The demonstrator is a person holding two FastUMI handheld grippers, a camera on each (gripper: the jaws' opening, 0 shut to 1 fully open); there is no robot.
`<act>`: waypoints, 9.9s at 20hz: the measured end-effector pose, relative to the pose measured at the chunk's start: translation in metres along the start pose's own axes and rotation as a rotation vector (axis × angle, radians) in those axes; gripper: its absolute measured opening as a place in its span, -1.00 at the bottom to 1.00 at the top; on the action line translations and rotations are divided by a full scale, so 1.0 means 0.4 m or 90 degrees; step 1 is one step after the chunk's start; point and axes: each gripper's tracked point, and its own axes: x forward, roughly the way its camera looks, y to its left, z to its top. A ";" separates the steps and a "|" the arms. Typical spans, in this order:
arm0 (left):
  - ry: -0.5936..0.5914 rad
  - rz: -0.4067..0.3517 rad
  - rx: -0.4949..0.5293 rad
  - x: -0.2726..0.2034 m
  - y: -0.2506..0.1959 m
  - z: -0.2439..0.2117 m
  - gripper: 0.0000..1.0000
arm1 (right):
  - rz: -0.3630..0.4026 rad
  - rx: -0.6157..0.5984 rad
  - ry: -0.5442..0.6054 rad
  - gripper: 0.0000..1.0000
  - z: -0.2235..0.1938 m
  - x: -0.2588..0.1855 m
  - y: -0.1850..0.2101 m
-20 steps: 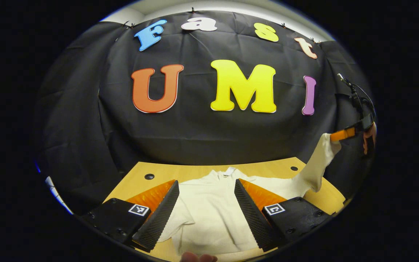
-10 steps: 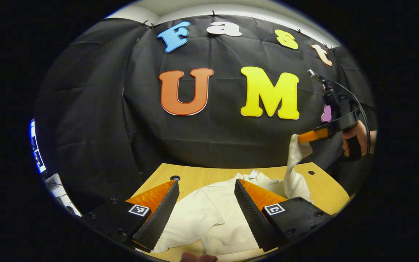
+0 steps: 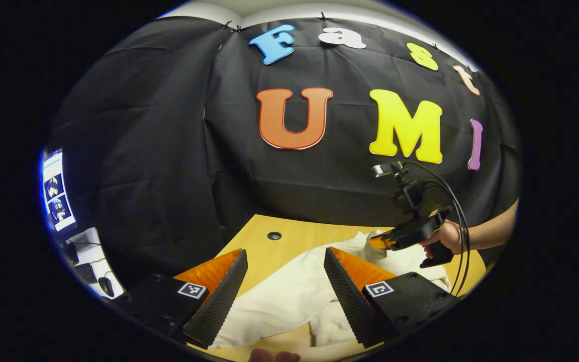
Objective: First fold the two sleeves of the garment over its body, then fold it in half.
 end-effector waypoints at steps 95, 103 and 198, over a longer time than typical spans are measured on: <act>0.174 -0.423 0.406 0.427 -1.204 -0.391 -0.84 | -0.349 0.445 -0.116 0.94 -0.802 -1.137 -0.441; 0.164 -0.431 0.454 0.388 -1.291 -0.424 -0.37 | -0.349 0.449 -0.103 0.93 -0.825 -1.138 -0.430; 0.422 -0.226 0.102 0.439 -0.569 -0.053 -0.92 | -0.073 0.502 -0.052 -1.00 -0.181 -0.377 -0.620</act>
